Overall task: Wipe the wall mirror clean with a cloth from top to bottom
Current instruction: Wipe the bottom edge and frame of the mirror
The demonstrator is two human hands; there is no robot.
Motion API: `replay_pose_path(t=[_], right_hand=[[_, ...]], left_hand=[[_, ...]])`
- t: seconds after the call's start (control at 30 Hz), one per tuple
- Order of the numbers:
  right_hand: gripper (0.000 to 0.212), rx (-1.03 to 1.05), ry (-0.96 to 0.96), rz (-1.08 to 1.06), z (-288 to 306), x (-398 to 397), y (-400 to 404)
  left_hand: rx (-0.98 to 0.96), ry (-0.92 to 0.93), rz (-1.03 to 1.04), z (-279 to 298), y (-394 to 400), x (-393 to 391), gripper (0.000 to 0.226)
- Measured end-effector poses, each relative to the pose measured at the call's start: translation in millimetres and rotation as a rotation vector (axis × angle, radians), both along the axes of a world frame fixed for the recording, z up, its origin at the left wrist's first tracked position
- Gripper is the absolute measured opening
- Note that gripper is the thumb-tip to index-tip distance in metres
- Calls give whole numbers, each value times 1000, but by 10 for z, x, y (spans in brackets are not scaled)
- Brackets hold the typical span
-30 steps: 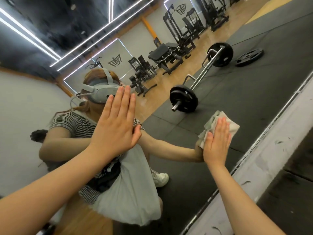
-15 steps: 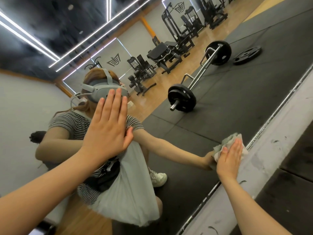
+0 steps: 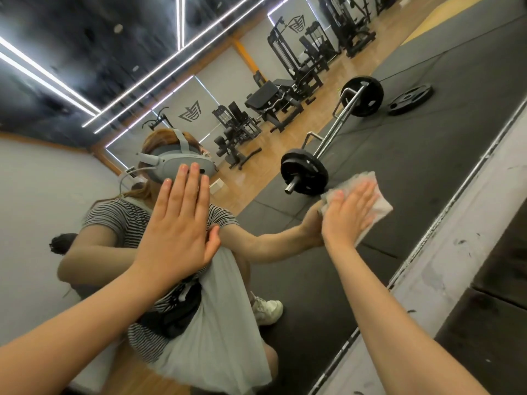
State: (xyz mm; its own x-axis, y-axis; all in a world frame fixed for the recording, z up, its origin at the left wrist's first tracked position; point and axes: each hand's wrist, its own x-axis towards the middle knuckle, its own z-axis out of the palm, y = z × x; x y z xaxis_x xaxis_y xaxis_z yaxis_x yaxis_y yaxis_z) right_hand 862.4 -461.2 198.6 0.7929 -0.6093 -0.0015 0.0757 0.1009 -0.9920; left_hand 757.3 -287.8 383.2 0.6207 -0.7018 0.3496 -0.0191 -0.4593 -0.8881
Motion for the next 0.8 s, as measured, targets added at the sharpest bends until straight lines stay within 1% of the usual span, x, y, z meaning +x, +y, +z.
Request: replay_pose_path(t=[0.13, 0.3, 0.4, 0.53, 0.6, 0.8], right_hand=[[65, -197, -142, 126, 673, -68, -51], [67, -559, -421, 308, 1351, -306, 84], [66, -714, -522, 319, 1389, -312, 113], [62, -924, -520, 254, 1073, -201, 5], [58, -930, -493, 225, 893, -147, -24], [60, -719, -336, 161, 370, -16, -106]], left_hand=[[-3, 6, 0, 6, -4, -1, 79], [-5, 28, -2, 3, -6, -8, 78], [-1, 30, -12, -1, 4, -7, 77], [10, 25, -35, 7, 14, -2, 77], [7, 25, -34, 8, 14, -3, 77], [-3, 22, -37, 4, 16, 13, 78]])
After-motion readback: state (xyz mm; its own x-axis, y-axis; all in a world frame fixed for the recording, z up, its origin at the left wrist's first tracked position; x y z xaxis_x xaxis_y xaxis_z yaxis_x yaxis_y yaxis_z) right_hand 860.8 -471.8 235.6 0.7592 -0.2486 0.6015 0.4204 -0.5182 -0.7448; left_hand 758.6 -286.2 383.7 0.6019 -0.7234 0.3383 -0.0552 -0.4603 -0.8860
